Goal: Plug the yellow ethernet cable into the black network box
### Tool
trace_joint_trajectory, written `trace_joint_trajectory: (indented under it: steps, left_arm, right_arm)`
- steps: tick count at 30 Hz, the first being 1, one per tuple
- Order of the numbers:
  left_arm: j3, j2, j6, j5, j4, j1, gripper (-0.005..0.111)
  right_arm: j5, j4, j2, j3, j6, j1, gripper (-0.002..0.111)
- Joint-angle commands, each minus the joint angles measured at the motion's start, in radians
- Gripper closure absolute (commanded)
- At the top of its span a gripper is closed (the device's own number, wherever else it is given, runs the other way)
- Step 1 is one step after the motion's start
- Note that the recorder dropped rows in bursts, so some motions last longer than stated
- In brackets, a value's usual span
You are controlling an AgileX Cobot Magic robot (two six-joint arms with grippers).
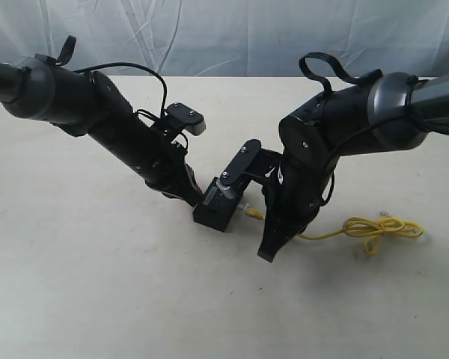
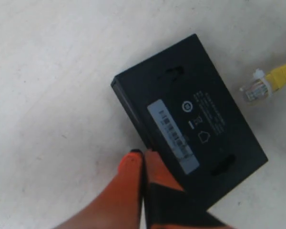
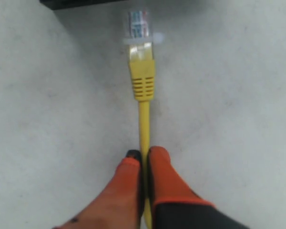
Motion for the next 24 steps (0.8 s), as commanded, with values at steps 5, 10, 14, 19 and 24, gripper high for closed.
trace_joint_trajectory:
  steps: [5, 10, 14, 19, 24]
  left_arm:
    - [-0.005, 0.0, -0.003, 0.009, -0.02, -0.005, 0.107]
    - [-0.005, 0.0, -0.003, 0.009, -0.02, -0.005, 0.107]
    - [-0.005, 0.0, -0.003, 0.009, -0.02, -0.005, 0.107]
    - [-0.005, 0.0, -0.003, 0.009, -0.022, -0.005, 0.107]
    - [-0.005, 0.0, -0.003, 0.009, -0.022, -0.005, 0.107]
  right_arm:
    - [0.024, 0.01, 0.0, 0.002, -0.034, 0.001, 0.109]
    - [0.024, 0.009, 0.0, 0.002, -0.038, 0.017, 0.109]
    - [0.018, 0.01, 0.0, 0.002, -0.049, 0.036, 0.109]
    - [0.014, 0.01, 0.002, 0.002, -0.049, 0.036, 0.109]
    - [-0.007, 0.013, 0.002, 0.002, -0.047, 0.036, 0.109]
